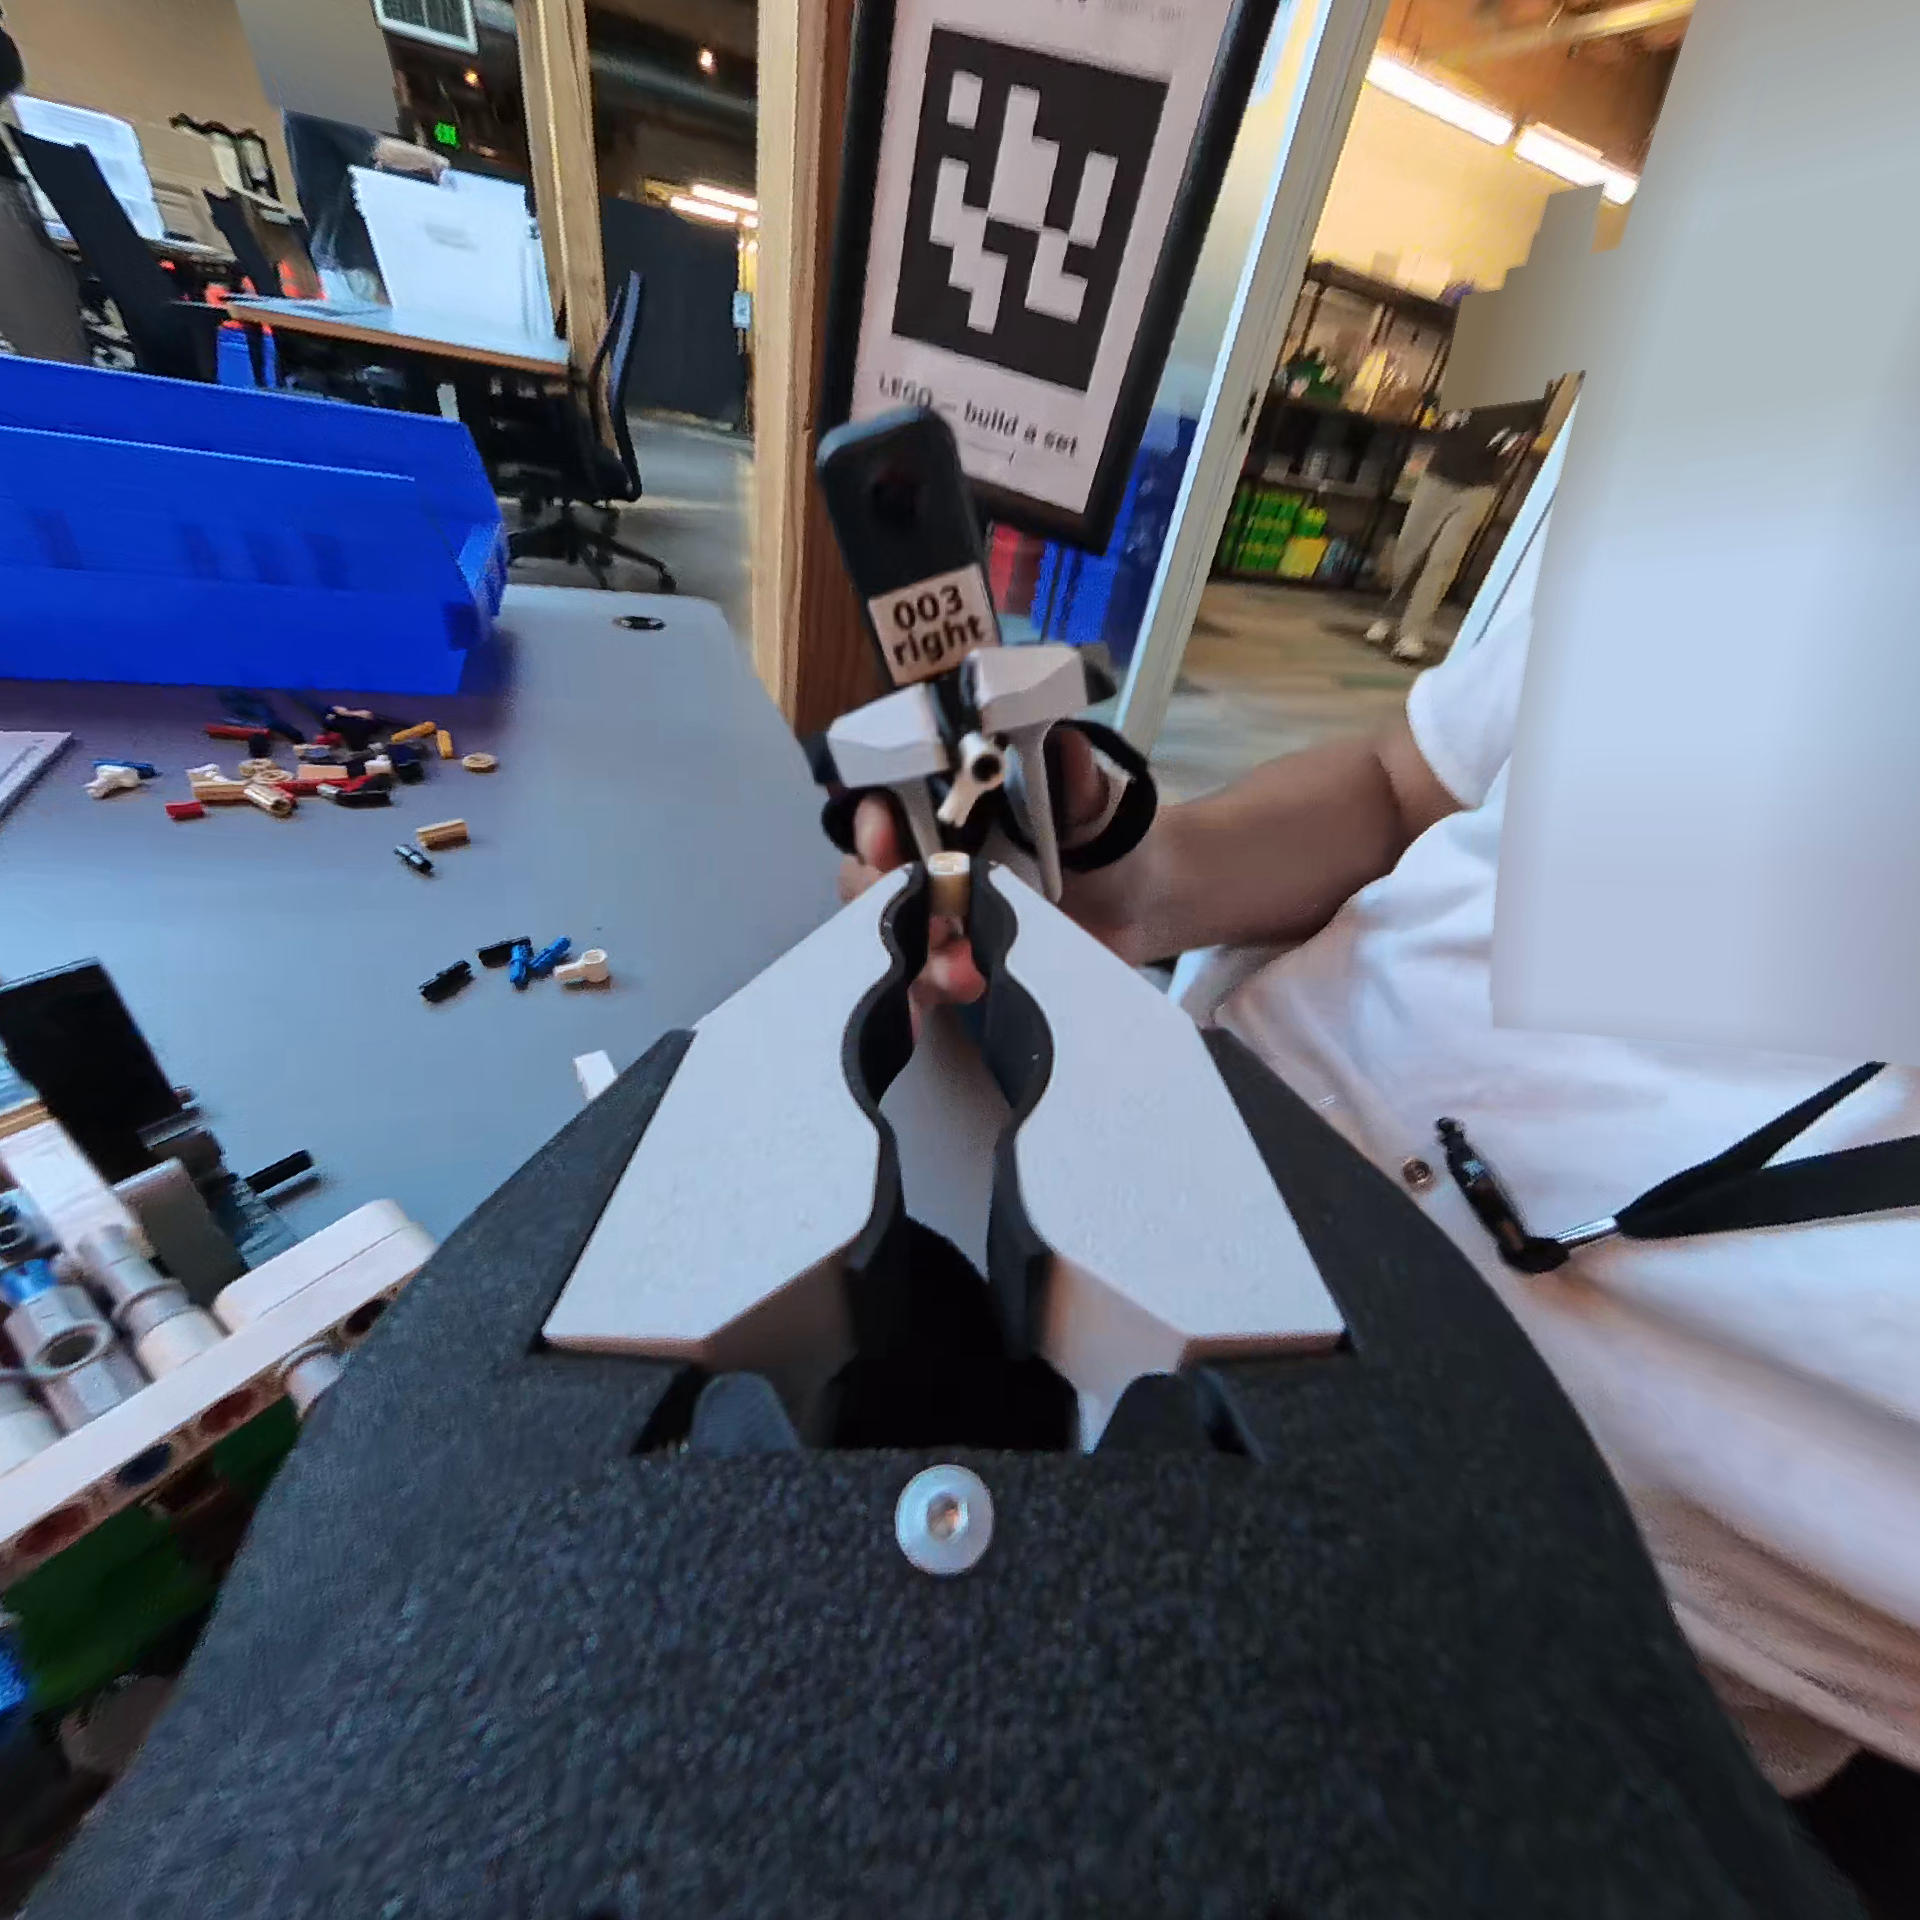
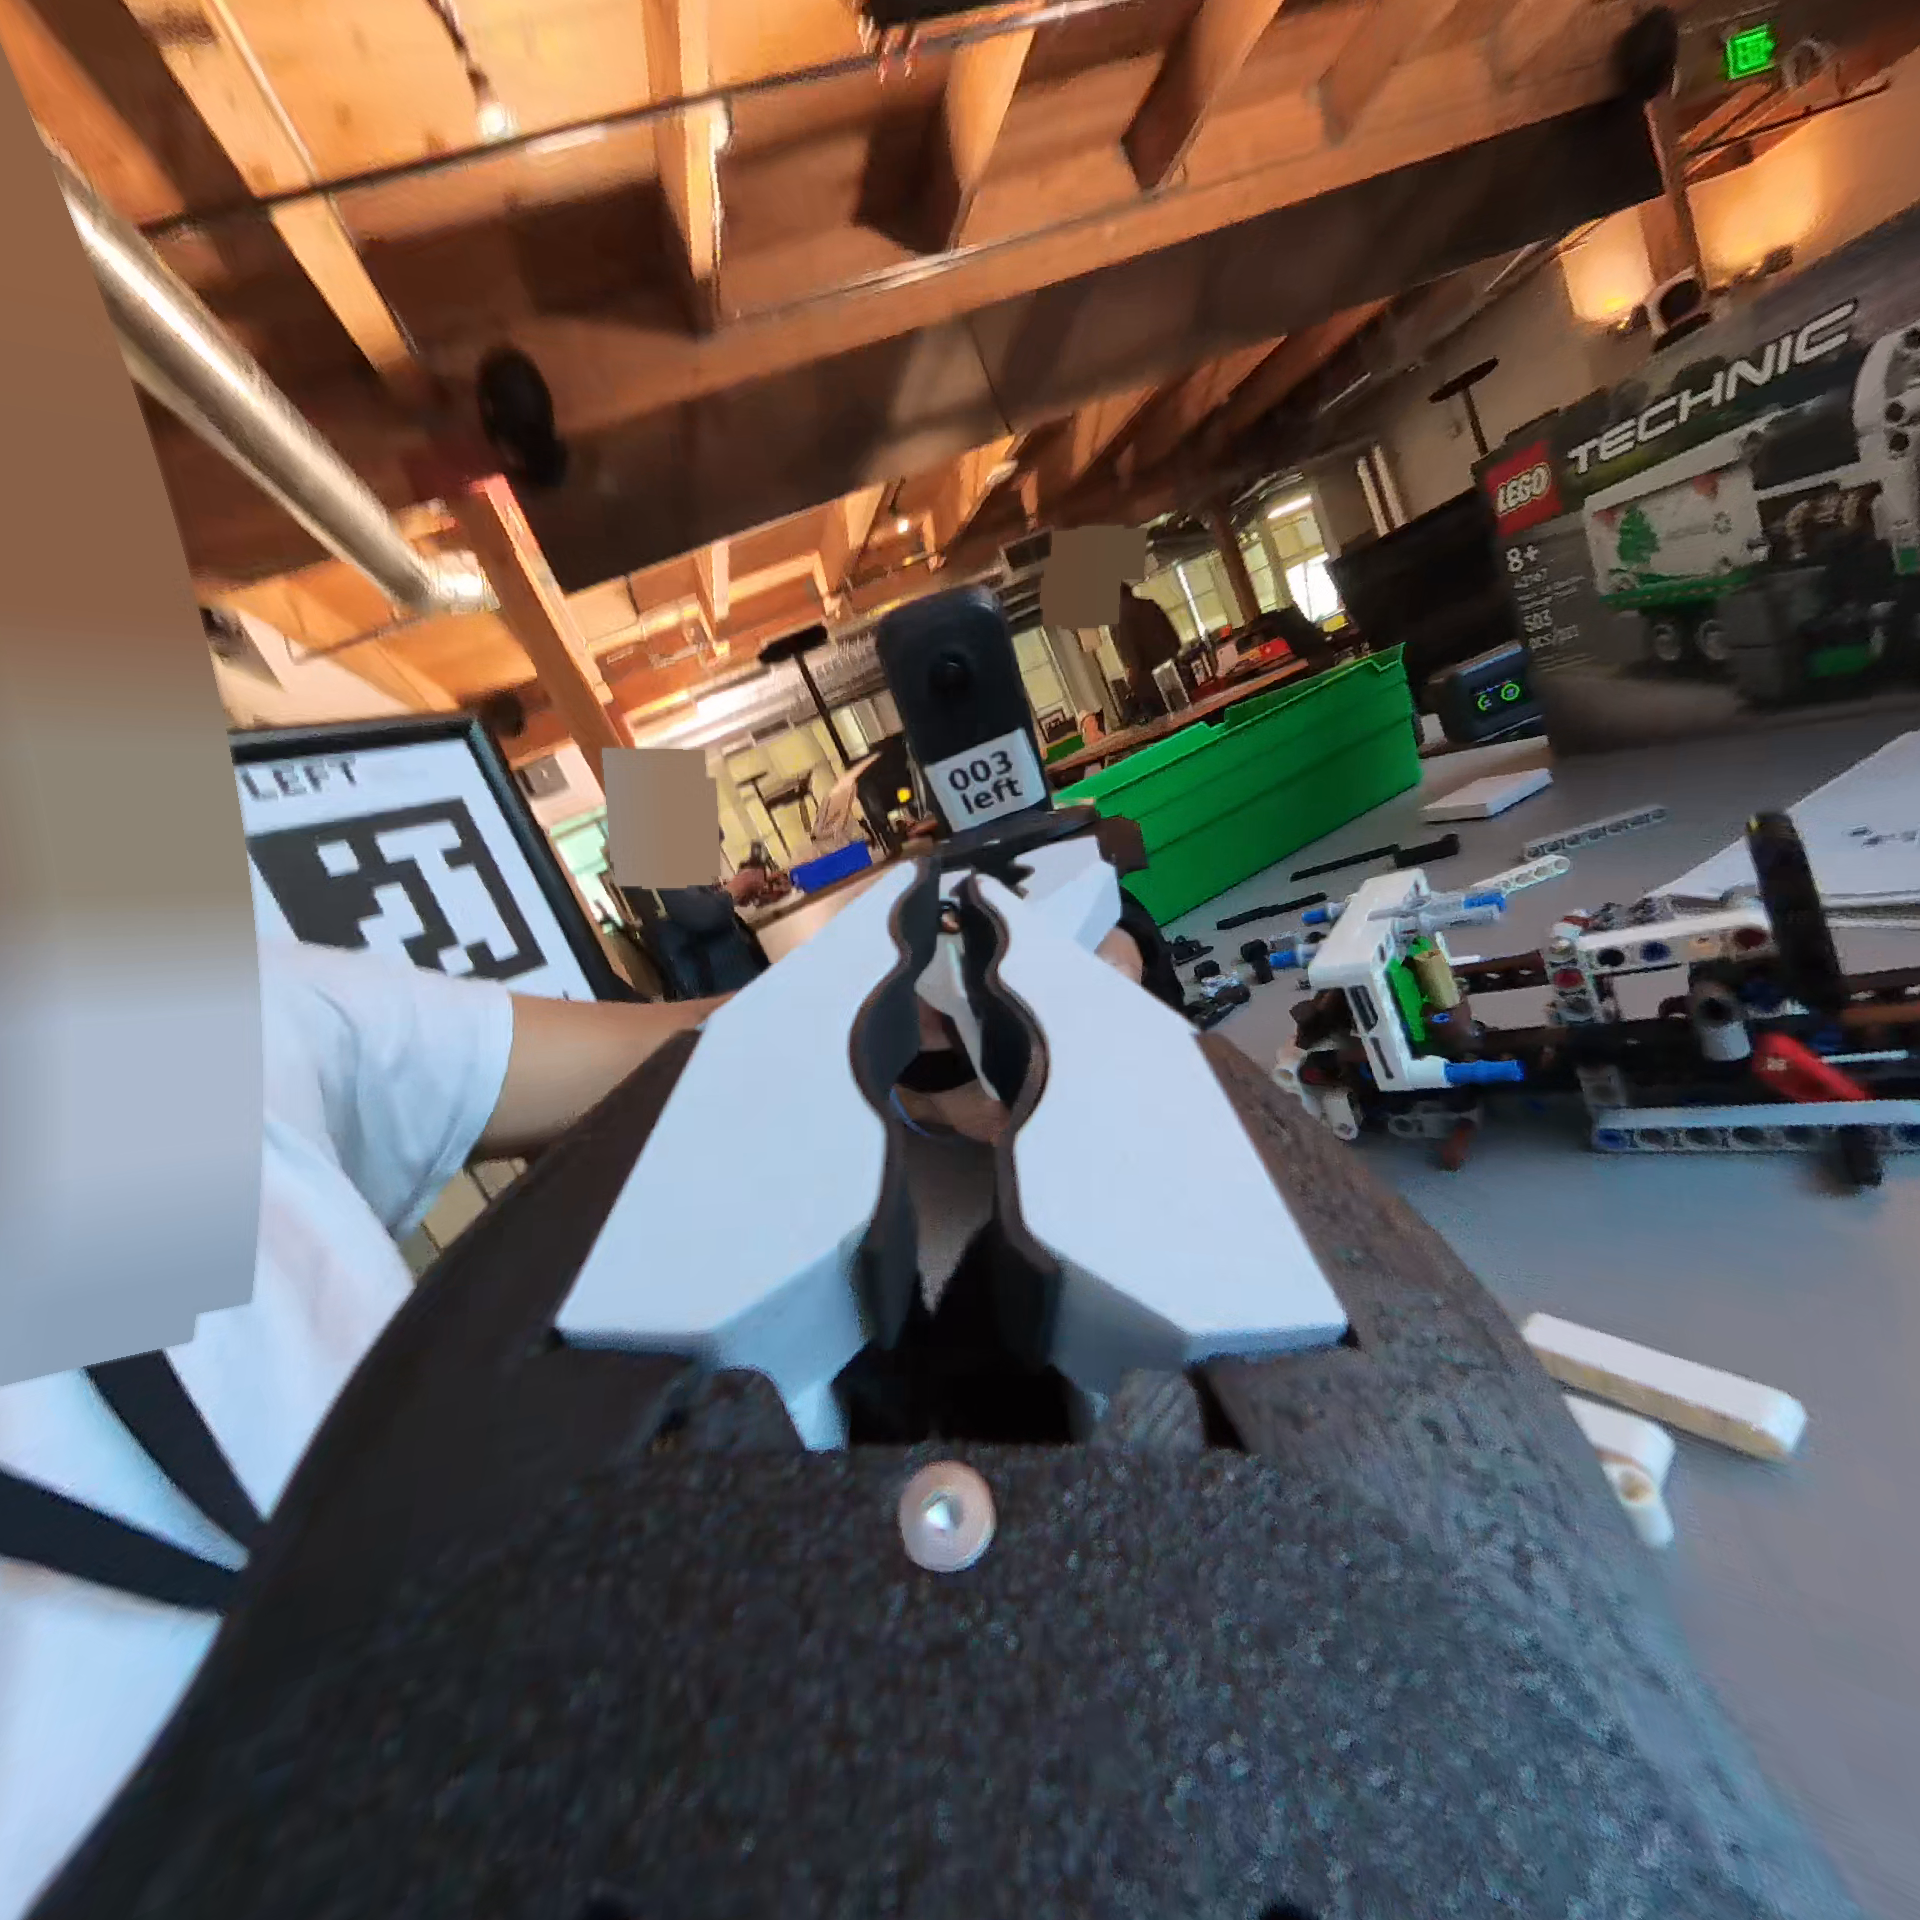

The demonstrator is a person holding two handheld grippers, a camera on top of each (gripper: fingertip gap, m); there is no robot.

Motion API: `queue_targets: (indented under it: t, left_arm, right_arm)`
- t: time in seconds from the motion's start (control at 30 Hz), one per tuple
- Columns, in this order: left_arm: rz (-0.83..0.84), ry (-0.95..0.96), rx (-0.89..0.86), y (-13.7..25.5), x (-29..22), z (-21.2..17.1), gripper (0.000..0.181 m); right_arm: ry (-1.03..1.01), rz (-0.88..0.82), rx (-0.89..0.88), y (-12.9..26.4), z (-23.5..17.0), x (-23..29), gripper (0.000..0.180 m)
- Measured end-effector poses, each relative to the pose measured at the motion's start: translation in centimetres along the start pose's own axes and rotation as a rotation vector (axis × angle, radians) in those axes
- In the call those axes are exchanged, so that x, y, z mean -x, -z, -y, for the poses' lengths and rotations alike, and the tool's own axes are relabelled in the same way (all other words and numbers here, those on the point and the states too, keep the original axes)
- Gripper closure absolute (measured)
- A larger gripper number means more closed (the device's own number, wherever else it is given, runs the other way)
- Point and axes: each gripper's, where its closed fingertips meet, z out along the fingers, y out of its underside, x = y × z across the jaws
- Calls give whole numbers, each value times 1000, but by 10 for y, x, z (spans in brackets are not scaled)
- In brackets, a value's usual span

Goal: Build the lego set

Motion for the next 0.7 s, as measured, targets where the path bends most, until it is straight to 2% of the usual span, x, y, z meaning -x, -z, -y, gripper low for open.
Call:
queue_targets:
  t: [0.13,0.4,0.53,0.6,0.7]
  left_arm:
    - [-25,62,-58,5,2,8,177]
    - [-38,83,-65,2,1,8,177]
    - [-15,65,-42,0,2,5,177]
    - [54,11,-19,0,8,2,177]
    - [185,-183,65,3,17,-8,176]
  right_arm:
    - [8,-48,-1,-3,1,-8,178]
    - [73,-99,16,-8,-3,-14,177]
    - [30,-86,-7,-10,0,-14,177]
    - [-49,-51,-8,-13,-2,-10,177]
    - [-100,-40,-17,-14,-3,-7,177]
